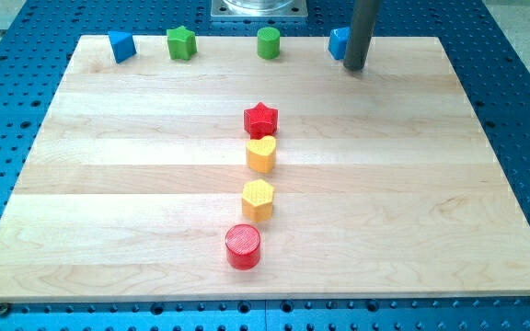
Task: Place the blue cube diagonally bottom left to the green circle
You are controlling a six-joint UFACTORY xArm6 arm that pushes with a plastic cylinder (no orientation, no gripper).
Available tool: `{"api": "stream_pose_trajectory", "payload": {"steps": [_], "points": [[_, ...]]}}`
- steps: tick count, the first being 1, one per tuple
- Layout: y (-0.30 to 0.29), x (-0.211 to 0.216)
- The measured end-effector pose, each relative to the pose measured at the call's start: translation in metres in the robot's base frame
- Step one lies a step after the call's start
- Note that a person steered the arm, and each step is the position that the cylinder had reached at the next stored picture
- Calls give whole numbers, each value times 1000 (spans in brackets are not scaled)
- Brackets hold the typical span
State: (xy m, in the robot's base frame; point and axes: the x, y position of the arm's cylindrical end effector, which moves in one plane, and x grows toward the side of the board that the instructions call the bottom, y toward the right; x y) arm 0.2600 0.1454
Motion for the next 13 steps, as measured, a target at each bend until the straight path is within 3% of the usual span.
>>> {"api": "stream_pose_trajectory", "payload": {"steps": [2, 3, 4, 6, 7, 9, 10, 11, 13], "points": [[15, 0], [65, -3], [65, -41], [57, -68], [-2, -55], [-100, 41], [-52, 28], [-47, -9], [-160, 23]]}}
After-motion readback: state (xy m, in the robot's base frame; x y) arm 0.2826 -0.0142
